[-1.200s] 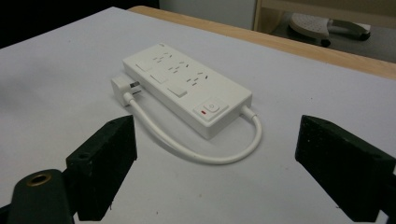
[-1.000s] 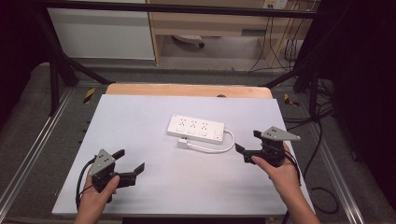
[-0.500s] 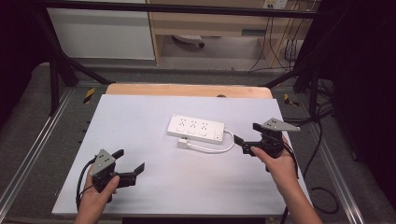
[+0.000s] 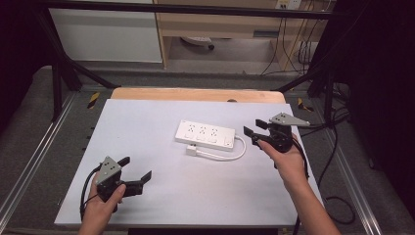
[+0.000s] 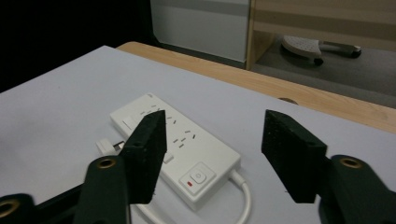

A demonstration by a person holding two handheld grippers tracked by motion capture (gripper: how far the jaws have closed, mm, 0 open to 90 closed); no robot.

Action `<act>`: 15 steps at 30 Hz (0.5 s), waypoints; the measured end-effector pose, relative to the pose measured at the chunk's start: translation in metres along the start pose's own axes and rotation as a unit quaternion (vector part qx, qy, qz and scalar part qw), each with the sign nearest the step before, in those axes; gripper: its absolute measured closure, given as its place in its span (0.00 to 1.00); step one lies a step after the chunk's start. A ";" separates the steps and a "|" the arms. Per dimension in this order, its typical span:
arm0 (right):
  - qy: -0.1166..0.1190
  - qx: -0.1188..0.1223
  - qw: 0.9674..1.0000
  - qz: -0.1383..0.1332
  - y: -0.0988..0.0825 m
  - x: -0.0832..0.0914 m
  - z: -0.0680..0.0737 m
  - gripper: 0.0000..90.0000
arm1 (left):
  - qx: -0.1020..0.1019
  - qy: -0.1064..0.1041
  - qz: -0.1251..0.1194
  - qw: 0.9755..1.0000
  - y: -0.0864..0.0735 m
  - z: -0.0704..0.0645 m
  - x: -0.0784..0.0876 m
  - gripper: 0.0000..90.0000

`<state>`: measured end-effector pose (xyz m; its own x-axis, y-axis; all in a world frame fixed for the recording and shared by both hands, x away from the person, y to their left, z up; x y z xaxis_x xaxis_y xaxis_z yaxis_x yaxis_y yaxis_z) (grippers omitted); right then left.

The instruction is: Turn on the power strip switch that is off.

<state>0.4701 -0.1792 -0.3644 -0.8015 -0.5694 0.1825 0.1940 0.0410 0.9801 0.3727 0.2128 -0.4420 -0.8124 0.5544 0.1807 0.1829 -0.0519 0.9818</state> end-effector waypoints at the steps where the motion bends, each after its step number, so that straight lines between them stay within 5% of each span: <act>1: 0.002 0.001 1.000 0.001 0.001 -0.002 0.001 0.51 | 0.000 -0.001 0.000 1.000 0.000 0.000 0.000 0.06; 15: 0.020 0.033 0.999 0.017 0.007 -0.030 0.003 0.79 | -0.001 -0.002 0.004 1.000 -0.001 -0.001 -0.001 0.06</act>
<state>0.4936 -0.1599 -0.3629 -0.7713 -0.5992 0.2146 0.1829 0.1144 0.9765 0.3733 0.2114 -0.4436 -0.8092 0.5567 0.1877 0.1878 -0.0577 0.9805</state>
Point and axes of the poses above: each handheld gripper's, and its own axes: x roughly backward along the jaws, y roughly out of its top, z roughly to its left, the point moved 7 cm from there along -x, roughly forward along the jaws, and after that the axes turned 12 degrees about -z, right-handed, at the moved point
